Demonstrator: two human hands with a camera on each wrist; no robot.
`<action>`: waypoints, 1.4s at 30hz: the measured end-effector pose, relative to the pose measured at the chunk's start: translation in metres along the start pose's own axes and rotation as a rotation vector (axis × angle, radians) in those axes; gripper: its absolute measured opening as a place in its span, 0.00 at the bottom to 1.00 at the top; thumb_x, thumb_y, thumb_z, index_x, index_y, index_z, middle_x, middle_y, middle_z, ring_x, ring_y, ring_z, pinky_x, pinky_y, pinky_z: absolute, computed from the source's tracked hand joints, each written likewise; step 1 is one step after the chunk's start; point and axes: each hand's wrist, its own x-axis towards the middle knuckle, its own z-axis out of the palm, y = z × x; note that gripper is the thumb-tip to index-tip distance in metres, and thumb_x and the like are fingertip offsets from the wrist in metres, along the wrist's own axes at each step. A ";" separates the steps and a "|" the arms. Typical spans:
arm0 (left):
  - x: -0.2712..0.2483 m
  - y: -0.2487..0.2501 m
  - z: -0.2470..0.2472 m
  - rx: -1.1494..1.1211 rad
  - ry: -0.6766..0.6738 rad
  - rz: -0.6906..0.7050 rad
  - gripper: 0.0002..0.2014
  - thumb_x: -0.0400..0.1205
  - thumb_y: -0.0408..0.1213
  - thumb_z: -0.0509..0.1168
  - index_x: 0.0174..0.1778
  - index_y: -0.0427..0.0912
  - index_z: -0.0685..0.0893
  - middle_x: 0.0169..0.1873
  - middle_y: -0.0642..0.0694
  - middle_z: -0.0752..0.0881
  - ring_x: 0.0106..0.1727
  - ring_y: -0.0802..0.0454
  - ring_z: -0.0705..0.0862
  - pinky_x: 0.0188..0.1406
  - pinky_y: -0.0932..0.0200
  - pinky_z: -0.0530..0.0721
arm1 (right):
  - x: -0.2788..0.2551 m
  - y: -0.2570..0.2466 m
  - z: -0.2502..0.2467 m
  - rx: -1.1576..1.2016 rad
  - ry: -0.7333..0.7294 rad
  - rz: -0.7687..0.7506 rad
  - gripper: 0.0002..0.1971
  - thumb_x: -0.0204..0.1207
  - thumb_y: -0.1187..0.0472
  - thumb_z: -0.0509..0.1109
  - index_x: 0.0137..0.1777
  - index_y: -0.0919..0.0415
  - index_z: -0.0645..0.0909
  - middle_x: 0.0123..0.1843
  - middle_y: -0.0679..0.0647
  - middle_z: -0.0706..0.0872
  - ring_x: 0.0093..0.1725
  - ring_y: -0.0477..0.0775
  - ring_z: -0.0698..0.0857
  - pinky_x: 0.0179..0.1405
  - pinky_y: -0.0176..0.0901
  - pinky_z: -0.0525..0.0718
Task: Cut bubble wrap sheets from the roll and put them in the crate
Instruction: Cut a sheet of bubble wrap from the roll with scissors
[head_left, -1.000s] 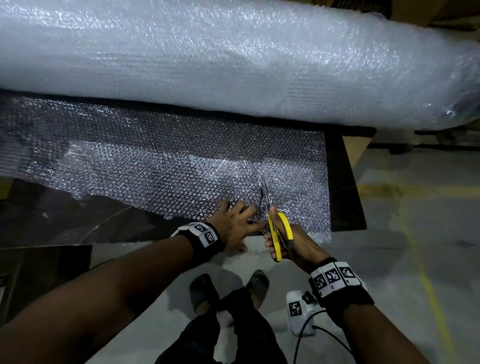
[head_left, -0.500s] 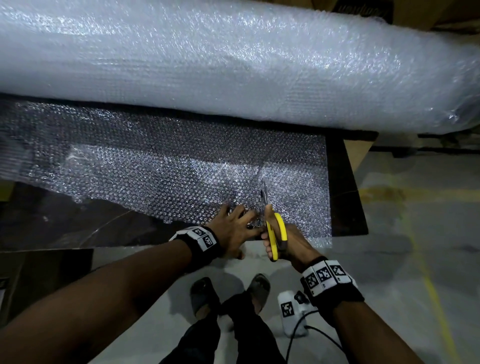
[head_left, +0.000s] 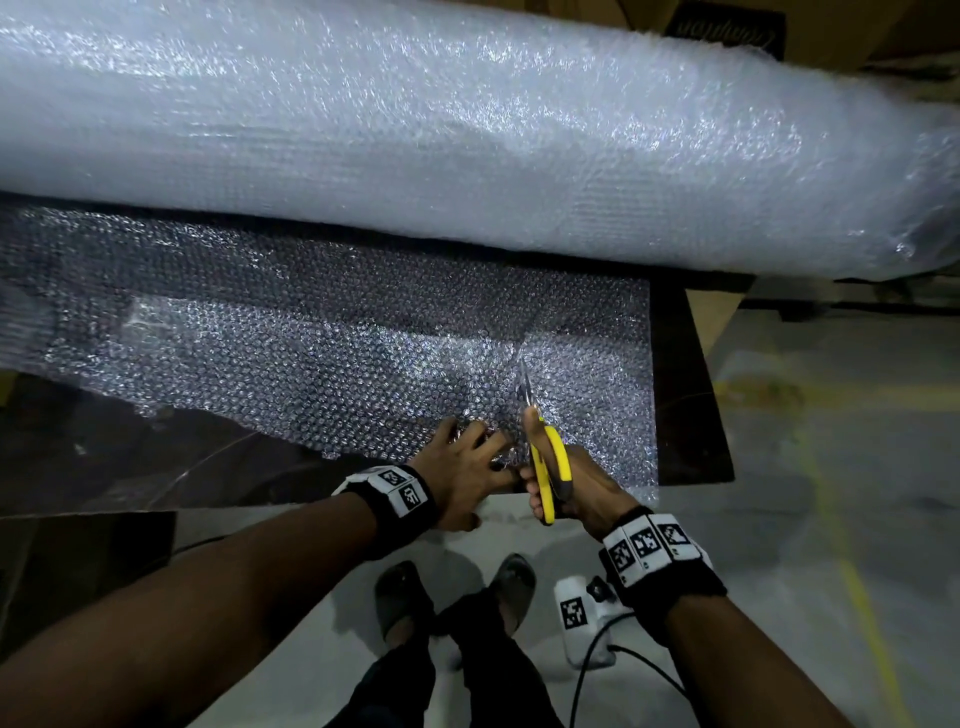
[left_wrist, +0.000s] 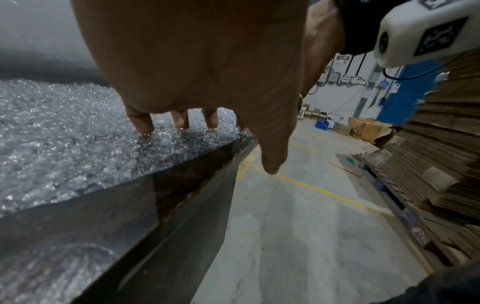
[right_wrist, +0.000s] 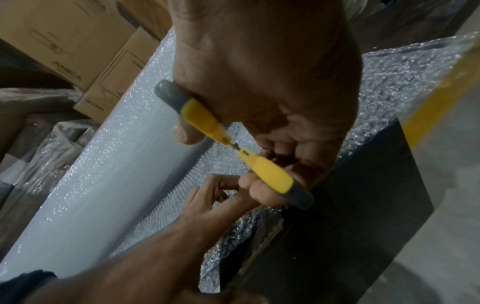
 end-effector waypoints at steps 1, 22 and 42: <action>0.000 0.000 0.000 -0.006 0.002 -0.002 0.40 0.72 0.61 0.72 0.79 0.62 0.62 0.78 0.40 0.60 0.75 0.35 0.62 0.71 0.29 0.60 | 0.001 0.001 0.000 -0.007 0.001 -0.002 0.44 0.58 0.16 0.67 0.37 0.64 0.82 0.26 0.56 0.82 0.23 0.57 0.82 0.27 0.44 0.83; 0.002 0.001 -0.002 -0.054 -0.021 -0.005 0.40 0.74 0.57 0.73 0.80 0.66 0.60 0.79 0.40 0.58 0.76 0.34 0.60 0.73 0.28 0.61 | -0.012 0.000 -0.003 -0.056 0.031 -0.093 0.38 0.66 0.23 0.69 0.37 0.65 0.81 0.25 0.57 0.81 0.22 0.55 0.80 0.23 0.40 0.79; 0.000 0.003 0.000 -0.063 -0.031 -0.014 0.38 0.73 0.54 0.73 0.78 0.63 0.62 0.80 0.40 0.57 0.80 0.34 0.56 0.76 0.24 0.55 | 0.003 -0.017 0.005 0.051 -0.009 -0.022 0.42 0.61 0.16 0.64 0.34 0.62 0.81 0.25 0.54 0.81 0.23 0.54 0.81 0.26 0.42 0.83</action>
